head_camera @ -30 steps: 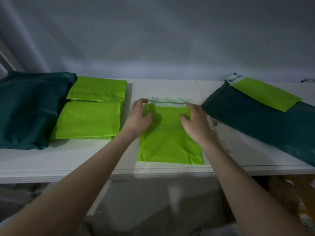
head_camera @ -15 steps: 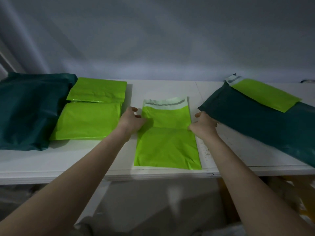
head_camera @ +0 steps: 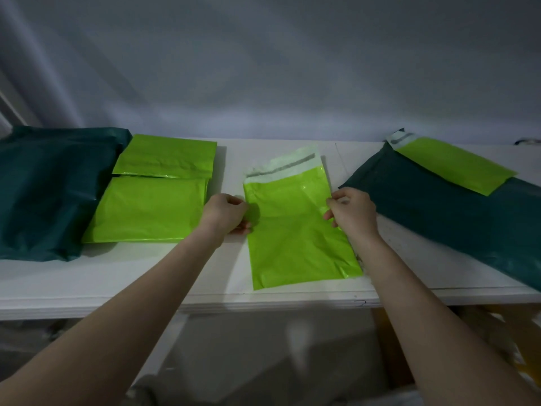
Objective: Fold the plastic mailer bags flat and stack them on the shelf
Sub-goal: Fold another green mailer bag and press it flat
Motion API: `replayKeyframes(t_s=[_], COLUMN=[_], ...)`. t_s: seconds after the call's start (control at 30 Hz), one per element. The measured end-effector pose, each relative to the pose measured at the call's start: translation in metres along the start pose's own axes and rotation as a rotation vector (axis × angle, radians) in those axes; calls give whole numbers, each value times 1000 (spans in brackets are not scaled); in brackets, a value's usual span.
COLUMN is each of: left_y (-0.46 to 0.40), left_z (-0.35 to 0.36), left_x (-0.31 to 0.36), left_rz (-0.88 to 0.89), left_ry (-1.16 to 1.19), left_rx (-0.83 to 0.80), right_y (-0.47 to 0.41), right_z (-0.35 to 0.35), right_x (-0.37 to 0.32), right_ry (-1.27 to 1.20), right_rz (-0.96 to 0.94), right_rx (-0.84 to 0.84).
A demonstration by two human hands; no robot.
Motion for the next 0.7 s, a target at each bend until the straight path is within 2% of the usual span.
replayKeyframes(t_s=[0.4, 0.53, 0.7], left_y=[12, 12, 12], left_z=[24, 26, 29], left_x=[7, 11, 7], left_rz=[-56, -38, -78], left_ry=[439, 482, 466], left_rx=[-184, -190, -208], right_y=[4, 4, 4], right_z=[9, 6, 8], right_x=[0, 4, -1], right_ry=[-244, -283, -431], right_rz=[122, 155, 154], right_rx=[-115, -91, -143])
Point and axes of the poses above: each hand's wrist, its own y-axis away from the middle knuckle, its own z-axis out of the palm, x = y × z, the point moved 9 cm from there along -y, towards the middle knuckle, and after that the axes turned 3 degrees about y, right-handed, at the moved point
